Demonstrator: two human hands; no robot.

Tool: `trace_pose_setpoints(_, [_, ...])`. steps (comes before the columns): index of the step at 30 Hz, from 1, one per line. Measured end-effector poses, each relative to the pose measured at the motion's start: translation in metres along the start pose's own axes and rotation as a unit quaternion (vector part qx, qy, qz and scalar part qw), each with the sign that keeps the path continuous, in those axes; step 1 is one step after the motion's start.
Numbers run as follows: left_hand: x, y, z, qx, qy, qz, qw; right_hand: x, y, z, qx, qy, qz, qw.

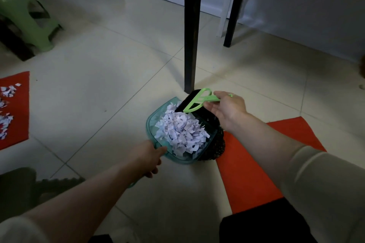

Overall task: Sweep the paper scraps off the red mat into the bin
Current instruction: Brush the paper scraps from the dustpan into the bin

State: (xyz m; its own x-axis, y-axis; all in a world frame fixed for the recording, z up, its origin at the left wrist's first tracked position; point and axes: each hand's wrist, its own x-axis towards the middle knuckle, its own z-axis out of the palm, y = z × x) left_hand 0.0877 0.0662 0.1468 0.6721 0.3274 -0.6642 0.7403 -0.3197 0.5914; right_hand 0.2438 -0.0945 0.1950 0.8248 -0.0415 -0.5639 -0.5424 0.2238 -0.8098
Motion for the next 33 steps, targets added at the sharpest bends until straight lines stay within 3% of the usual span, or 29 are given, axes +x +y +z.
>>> trace_pose_setpoints(4, [0.004,0.006,0.004,0.004,-0.002,-0.013,1.000,0.011,0.024,0.014,-0.010,-0.034,0.034,0.999])
trace_pose_setpoints(15, [0.006,0.010,0.004,0.011,-0.006,-0.013,1.000,0.022,0.040,0.021,-0.166,-0.078,0.076,0.980])
trace_pose_setpoints(33, [0.008,0.009,0.001,0.008,-0.014,-0.037,0.999,0.021,0.019,0.004,-0.196,-0.086,0.078,0.974])
